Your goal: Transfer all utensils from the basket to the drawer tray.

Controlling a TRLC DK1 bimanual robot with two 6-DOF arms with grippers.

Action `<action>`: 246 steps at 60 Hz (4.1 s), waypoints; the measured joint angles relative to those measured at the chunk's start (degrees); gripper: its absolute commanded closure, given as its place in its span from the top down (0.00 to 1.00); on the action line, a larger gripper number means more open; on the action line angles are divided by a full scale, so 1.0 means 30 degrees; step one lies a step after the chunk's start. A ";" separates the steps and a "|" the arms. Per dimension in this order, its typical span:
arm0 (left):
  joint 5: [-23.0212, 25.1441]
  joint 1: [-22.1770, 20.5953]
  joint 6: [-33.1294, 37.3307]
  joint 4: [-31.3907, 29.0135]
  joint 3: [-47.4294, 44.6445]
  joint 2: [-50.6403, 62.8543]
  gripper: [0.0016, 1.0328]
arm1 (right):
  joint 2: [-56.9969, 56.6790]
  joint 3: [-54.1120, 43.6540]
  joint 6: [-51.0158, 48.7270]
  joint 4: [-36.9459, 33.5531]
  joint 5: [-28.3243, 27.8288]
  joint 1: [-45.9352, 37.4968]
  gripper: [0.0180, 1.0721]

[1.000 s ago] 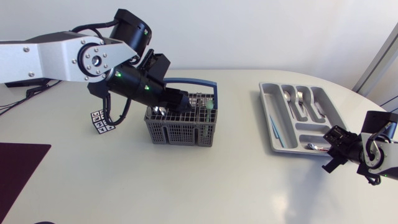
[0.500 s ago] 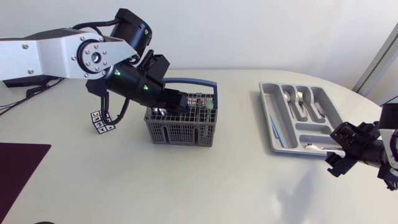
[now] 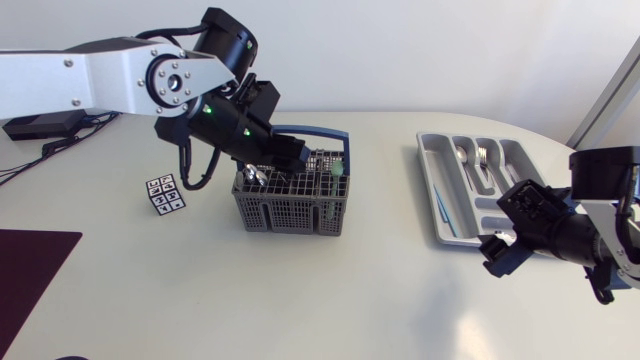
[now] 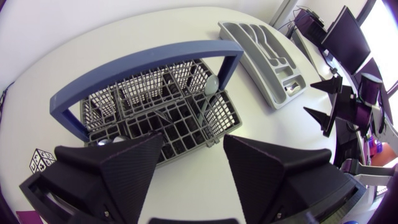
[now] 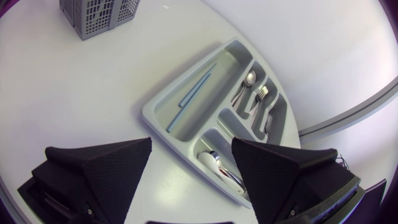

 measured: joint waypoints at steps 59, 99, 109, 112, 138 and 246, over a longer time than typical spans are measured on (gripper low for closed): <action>-0.3628 -0.0576 -0.3002 -0.0597 0.2812 0.3767 0.26 | 0.1654 0.0255 0.2667 0.0889 0.0831 0.3009 0.88; -0.3315 -0.0525 -0.3147 -0.0153 0.2863 0.4080 0.03 | 0.0940 0.0248 0.2674 0.0670 0.1195 0.3548 0.88; -0.2747 -0.0408 -0.3147 0.0605 0.2011 0.3315 0.03 | 0.0903 0.0248 0.2674 0.0656 0.1355 0.3876 0.88; -0.2528 -0.0357 -0.3147 0.0867 0.1676 0.2936 0.03 | 0.0889 0.0248 0.2681 0.0656 0.1486 0.4007 0.88; -0.0634 0.0539 -0.3118 0.3402 -0.1450 -0.0634 0.03 | 0.0750 0.0248 0.3264 0.0153 0.1821 0.4962 0.88; 1.1198 -0.3300 0.0976 -0.1668 -0.1158 -0.3395 0.03 | -0.1763 0.3767 0.5115 -0.3038 -1.3034 0.8998 0.26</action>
